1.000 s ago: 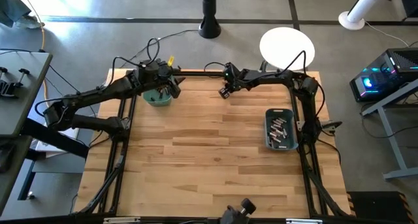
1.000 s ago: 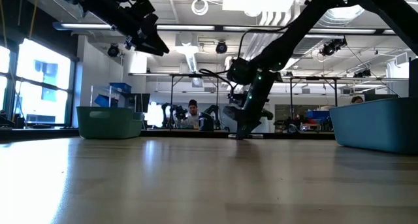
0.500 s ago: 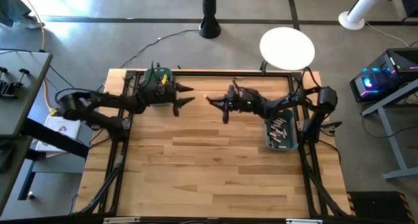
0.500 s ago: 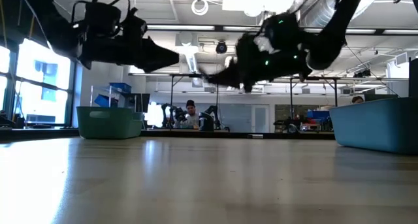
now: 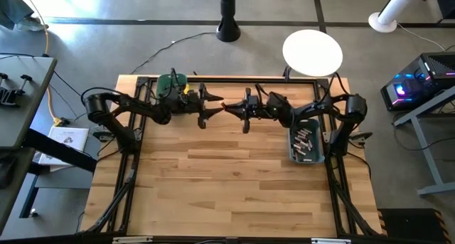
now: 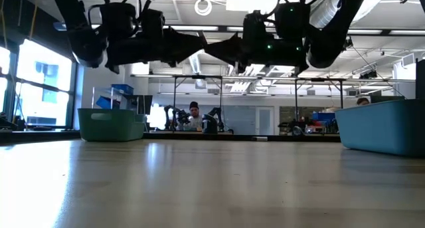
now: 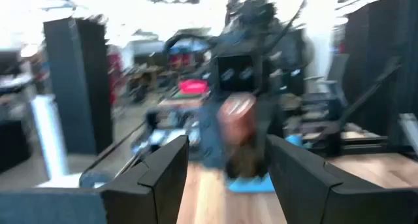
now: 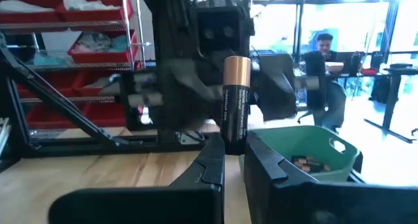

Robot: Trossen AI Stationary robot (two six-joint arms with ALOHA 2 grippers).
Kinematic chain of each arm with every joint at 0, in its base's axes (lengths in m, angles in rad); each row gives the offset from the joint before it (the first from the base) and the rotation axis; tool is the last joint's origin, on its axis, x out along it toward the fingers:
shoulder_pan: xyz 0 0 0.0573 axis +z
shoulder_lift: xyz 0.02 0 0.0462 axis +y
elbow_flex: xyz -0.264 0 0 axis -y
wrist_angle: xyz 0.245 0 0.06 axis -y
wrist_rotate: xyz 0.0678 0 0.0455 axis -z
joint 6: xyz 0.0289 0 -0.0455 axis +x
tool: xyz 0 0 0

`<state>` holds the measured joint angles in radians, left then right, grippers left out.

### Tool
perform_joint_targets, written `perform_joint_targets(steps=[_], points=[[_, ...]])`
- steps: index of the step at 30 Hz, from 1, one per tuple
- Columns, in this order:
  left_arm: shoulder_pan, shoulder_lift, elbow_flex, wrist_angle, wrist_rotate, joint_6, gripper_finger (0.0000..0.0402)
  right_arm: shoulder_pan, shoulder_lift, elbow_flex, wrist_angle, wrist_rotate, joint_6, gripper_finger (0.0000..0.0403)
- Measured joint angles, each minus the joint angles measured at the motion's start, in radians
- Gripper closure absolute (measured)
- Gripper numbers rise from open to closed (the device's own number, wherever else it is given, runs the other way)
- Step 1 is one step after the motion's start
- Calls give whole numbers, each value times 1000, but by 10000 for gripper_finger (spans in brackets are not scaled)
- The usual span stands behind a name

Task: Sort batteries
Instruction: Put the black battery into the green bin

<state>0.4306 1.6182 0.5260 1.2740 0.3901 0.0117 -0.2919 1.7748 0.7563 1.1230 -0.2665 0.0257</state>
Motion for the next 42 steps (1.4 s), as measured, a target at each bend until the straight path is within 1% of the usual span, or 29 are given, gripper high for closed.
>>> perform_joint_targets(steps=[3,4,9,14,18,23,26,29,31,34,37,40,42], points=[[-6,0,0,45,98,36,206,0,0,0,-11,-2,0,392],[-11,0,0,52,102,41,206,0,0,0,-11,-7,0,392],[-14,0,21,57,99,30,217,-2,0,0,-21,-4,0,392],[-18,0,62,-14,100,34,254,-2,0,0,-22,-3,0,392],[-15,0,65,-69,98,60,278,-2,0,0,-24,-4,0,392],[9,0,56,-77,106,3,275,-2,0,0,-20,-11,0,392],[6,0,56,-72,106,2,269,-2,0,0,-20,-12,0,392],[-4,0,56,-71,106,10,274,-2,0,0,-20,-15,-1,392],[-12,0,56,-72,106,28,286,-2,0,0,-20,-15,0,392],[-25,0,56,-72,99,52,319,-1,0,0,-23,-23,-5,392],[-31,-1,56,-87,100,67,362,-1,0,0,-31,-24,-9,367],[-31,-2,57,-131,101,88,363,-3,1,0,-53,-10,-8,323],[-21,-22,57,-201,91,84,363,-11,1,0,-83,17,-2,291]])
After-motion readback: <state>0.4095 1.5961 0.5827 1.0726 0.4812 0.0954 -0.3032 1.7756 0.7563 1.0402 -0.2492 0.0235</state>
